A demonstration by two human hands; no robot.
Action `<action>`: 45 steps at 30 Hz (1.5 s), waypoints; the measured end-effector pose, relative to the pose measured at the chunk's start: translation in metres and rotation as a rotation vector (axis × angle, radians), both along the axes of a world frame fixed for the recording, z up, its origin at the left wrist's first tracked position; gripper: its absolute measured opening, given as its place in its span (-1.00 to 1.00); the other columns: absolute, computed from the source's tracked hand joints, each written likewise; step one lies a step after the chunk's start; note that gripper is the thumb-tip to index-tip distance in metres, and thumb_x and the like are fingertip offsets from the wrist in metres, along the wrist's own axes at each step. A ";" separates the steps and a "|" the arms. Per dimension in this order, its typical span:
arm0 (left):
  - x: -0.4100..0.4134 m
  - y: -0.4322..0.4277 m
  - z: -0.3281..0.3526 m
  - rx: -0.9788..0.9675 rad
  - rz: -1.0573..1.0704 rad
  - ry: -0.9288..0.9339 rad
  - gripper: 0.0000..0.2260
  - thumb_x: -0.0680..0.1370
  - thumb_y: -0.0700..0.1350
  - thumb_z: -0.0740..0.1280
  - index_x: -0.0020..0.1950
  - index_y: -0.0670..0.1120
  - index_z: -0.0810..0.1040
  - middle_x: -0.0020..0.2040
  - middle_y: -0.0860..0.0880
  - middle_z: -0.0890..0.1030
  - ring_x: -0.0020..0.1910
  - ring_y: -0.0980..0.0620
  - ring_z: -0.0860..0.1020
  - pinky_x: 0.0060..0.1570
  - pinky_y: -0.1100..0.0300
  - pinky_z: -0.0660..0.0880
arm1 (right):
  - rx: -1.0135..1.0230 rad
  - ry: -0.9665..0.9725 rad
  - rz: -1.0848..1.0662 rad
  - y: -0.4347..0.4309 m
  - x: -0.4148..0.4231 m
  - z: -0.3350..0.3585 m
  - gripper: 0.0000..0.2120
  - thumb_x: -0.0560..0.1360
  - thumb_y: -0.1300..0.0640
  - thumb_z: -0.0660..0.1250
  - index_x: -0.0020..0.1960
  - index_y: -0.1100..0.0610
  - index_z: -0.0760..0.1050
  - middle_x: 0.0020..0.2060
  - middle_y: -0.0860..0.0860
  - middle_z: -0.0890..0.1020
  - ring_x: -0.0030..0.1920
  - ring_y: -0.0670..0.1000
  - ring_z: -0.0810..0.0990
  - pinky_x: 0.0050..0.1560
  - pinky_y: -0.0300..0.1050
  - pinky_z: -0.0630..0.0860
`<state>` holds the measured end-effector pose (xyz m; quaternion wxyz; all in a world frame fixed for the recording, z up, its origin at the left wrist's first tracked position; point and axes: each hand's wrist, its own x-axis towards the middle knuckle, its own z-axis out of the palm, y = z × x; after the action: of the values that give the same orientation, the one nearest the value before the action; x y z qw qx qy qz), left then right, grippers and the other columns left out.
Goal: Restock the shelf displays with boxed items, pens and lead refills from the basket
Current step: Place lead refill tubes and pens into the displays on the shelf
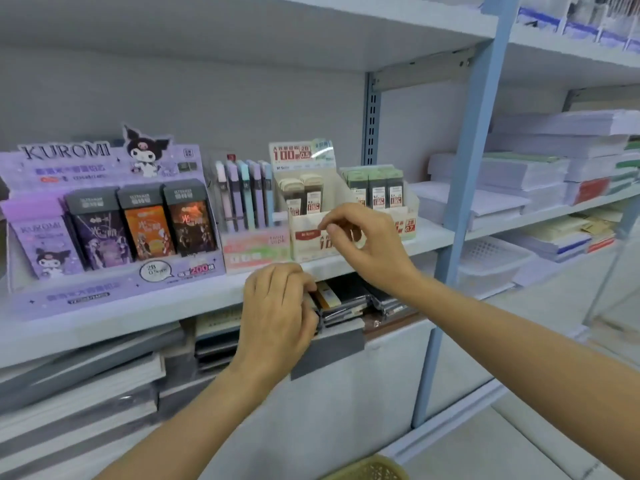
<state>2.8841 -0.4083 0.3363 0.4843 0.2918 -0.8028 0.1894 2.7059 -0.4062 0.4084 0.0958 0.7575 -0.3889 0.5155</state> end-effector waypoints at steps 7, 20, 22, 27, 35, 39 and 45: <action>0.020 0.031 -0.161 0.527 0.007 -0.212 -0.77 0.27 -0.34 0.40 -0.15 -0.12 0.51 -0.16 -0.05 0.50 -0.16 -0.10 0.45 -0.18 0.12 0.24 | 0.502 0.041 0.061 0.028 0.019 -0.168 -0.93 0.50 0.25 0.33 -0.08 0.15 0.59 -0.41 -0.02 0.56 -0.44 -0.13 0.44 -0.36 -0.30 0.34; 0.102 0.077 -0.374 1.185 0.093 -0.714 -0.57 0.52 -0.21 0.27 0.39 -0.25 0.44 0.43 -0.22 0.39 0.43 -0.26 0.35 0.33 -0.13 0.38 | 1.459 0.479 -0.190 0.068 -0.003 -0.465 -0.52 0.55 0.13 0.30 0.43 0.13 0.29 0.35 0.12 0.41 0.31 0.12 0.42 0.14 -0.06 0.41; 0.106 0.080 -0.380 1.147 0.085 -0.695 -0.58 0.50 -0.17 0.20 0.33 -0.27 0.50 0.38 -0.23 0.46 0.36 -0.29 0.42 0.24 -0.17 0.46 | 1.422 0.559 -0.292 0.076 -0.006 -0.489 -0.42 0.53 0.07 0.31 0.48 0.13 0.19 0.40 0.12 0.32 0.38 0.14 0.31 0.23 -0.03 0.37; 0.107 0.086 -0.387 1.124 0.109 -0.639 -0.51 0.55 -0.05 0.07 0.39 -0.25 0.44 0.47 -0.19 0.34 0.47 -0.24 0.27 0.36 -0.13 0.35 | 1.362 0.624 -0.368 0.083 0.002 -0.514 -0.42 0.47 -0.01 0.41 0.39 0.10 0.27 0.31 0.11 0.33 0.33 0.17 0.30 0.26 0.02 0.33; 0.103 0.089 -0.399 1.139 0.128 -0.584 -0.57 0.54 -0.15 0.35 0.39 -0.24 0.45 0.49 -0.18 0.31 0.50 -0.23 0.20 0.38 -0.16 0.32 | 1.469 0.537 -0.254 0.086 -0.009 -0.514 -0.52 0.44 -0.02 0.46 0.28 0.09 0.42 0.19 0.08 0.51 0.17 0.13 0.50 0.13 -0.02 0.46; 0.099 0.087 -0.398 1.123 0.158 -0.528 -0.65 0.50 -0.19 0.41 0.27 -0.21 0.55 0.41 -0.20 0.43 0.44 -0.26 0.32 0.34 -0.17 0.31 | 1.506 0.315 -0.174 0.080 -0.014 -0.501 -0.83 0.46 0.00 0.45 -0.08 0.08 0.56 -0.18 -0.03 0.62 -0.12 0.06 0.60 -0.18 -0.09 0.47; 0.080 0.084 -0.389 1.192 0.149 -0.377 -0.84 0.59 -0.17 0.28 0.11 -0.11 0.62 0.15 -0.08 0.57 0.26 -0.12 0.40 0.23 0.01 0.28 | 1.564 -0.097 -0.067 0.077 -0.031 -0.474 -0.77 0.46 0.03 0.46 -0.17 0.20 0.58 -0.32 0.15 0.60 -0.34 0.02 0.50 -0.28 -0.10 0.40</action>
<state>2.9641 -0.3240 -0.0525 0.0740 0.5281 -0.8197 -0.2091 2.6752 -0.3295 -0.0658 -0.4672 0.5693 -0.6656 0.1212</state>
